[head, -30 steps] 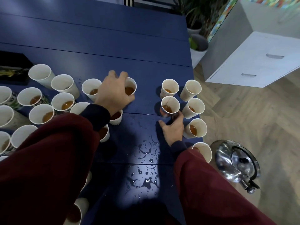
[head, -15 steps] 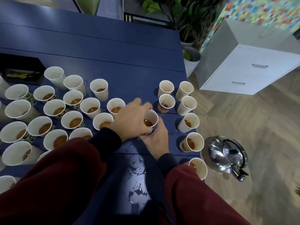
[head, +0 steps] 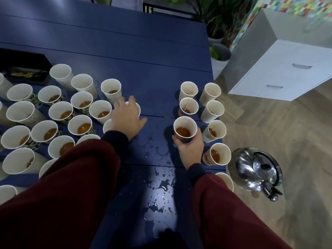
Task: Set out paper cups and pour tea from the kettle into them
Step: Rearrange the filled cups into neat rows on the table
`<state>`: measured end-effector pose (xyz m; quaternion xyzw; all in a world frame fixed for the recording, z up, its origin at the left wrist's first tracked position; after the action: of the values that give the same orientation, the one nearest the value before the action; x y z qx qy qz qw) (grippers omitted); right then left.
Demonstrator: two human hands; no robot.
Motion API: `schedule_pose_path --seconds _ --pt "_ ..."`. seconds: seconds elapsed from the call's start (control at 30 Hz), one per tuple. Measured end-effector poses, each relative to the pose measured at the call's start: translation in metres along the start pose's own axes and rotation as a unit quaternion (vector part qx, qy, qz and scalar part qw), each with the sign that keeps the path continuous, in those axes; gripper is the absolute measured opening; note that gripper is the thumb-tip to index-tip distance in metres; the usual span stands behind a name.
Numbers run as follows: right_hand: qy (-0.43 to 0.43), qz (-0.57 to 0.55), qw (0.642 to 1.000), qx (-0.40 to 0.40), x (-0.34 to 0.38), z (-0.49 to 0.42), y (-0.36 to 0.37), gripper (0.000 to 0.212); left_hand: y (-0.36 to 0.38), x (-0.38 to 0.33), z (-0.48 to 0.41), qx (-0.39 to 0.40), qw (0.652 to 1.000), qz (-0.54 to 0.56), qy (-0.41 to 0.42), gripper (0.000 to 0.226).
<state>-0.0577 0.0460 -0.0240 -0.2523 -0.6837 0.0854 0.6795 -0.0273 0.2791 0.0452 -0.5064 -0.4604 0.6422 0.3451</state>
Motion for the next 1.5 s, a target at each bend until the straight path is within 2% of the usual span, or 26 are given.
schedule_pose_path --seconds 0.1,0.23,0.43,0.87,1.07,1.2,1.3,1.37,1.5 --pt "0.01 0.005 1.0 -0.012 -0.011 -0.013 -0.005 0.048 0.012 0.01 -0.003 0.015 1.0 -0.021 -0.014 0.085" --pt "0.03 0.006 0.999 -0.01 -0.022 -0.023 -0.003 0.047 0.018 0.018 -0.008 -0.002 1.0 -0.016 -0.005 0.067" --pt "0.054 0.003 0.998 0.019 -0.035 -0.027 0.003 0.05 0.015 0.021 -0.014 -0.016 1.0 0.02 -0.001 0.053" --pt "0.043 0.008 0.999 0.025 -0.033 -0.027 0.008 0.053 -0.002 -0.002 -0.009 -0.056 0.99 0.125 0.018 0.058" --pt "0.067 0.033 0.997 0.033 -0.029 -0.013 0.009 0.071 -0.013 -0.009 0.009 -0.044 0.99 0.129 0.039 0.062" --pt "0.094 0.06 0.994 0.005 -0.023 0.018 0.008 0.072 -0.015 -0.013 0.03 -0.03 0.987 0.143 0.069 0.066" --pt "0.077 0.081 0.994 0.006 -0.009 0.047 0.011 0.066 -0.014 -0.014 0.051 -0.007 0.985 0.148 0.091 0.068" --pt "0.044 0.077 0.995 0.034 0.005 0.064 0.016 0.067 -0.014 -0.014 0.066 0.008 0.984 0.142 0.107 0.069" --pt "-0.02 0.034 0.992 0.118 0.028 0.087 0.03 0.087 -0.013 -0.014 0.089 0.054 0.973 0.156 0.16 0.065"
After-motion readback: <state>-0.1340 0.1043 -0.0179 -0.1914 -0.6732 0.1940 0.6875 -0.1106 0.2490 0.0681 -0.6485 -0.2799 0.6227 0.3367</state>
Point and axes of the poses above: each hand's wrist, its own z-axis away from the middle knuckle, its own y-axis out of the palm, x = y × z, the point moved 3 cm from there along -z, towards the middle knuckle, and after that the axes turned 4 degrees about z, right-handed, at the moved point
